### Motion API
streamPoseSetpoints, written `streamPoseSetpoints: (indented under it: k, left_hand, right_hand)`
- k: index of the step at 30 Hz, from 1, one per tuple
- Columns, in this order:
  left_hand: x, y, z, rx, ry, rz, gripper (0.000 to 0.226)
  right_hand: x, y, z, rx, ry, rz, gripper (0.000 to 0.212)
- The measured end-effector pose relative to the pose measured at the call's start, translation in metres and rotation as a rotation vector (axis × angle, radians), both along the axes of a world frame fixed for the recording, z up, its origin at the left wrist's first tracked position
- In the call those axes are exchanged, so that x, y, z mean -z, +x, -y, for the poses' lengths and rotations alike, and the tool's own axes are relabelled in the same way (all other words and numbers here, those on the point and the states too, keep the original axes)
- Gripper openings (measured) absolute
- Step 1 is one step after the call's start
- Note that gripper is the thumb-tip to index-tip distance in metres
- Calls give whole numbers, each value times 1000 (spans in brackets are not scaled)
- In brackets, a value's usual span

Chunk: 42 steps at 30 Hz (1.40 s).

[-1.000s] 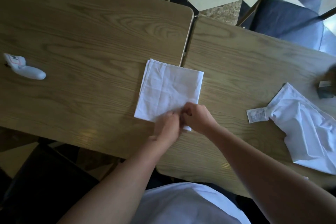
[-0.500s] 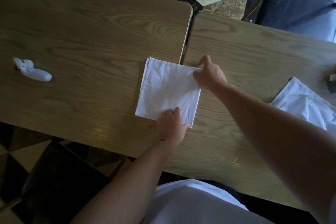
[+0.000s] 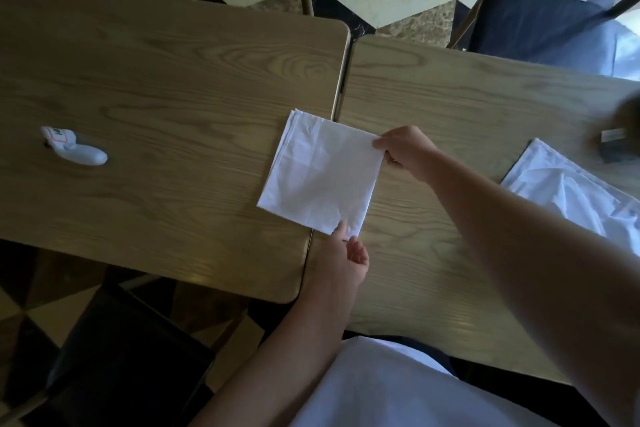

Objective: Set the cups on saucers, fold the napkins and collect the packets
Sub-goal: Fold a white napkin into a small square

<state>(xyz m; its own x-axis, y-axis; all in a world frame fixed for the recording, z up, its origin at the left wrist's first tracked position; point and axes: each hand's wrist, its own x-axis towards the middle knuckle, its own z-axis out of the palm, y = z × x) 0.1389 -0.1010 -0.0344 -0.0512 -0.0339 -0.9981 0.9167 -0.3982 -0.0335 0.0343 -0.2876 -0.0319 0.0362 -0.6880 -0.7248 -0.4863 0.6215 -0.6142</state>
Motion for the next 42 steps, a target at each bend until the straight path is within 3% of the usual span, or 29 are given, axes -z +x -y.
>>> streamPoseSetpoints:
  k: [4,10,16,22,32,34,37,40,42]
  left_hand:
    - [11,2,-13,254,-6,97,38]
    - [16,32,-33,515,-142,391,8]
    - [16,58,-63,842,-245,452,24]
    - [22,74,-99,1093,-272,475,30]
    - [-8,69,-78,1025,-454,462,12]
    - [-13,63,-61,982,-477,470,7]
    - [-15,56,-35,910,-450,451,10]
    - [-10,52,-15,1014,-414,493,25]
    - [-7,49,-7,1138,-393,536,26]
  right_hand:
    - [-12,-41,-34,145,36,31,6]
    - [-22,-100,-138,290,206,-14,8]
    - [-15,-108,-274,530,383,91,4]
    - [-13,-91,-336,725,412,172,12]
    - [-45,-119,-281,697,121,271,9]
    - [-47,-123,-261,686,113,293,3]
    - [-42,-123,-233,669,155,335,12]
    - [-32,-123,-213,612,191,320,12]
    - [-22,-126,-202,517,167,161,11]
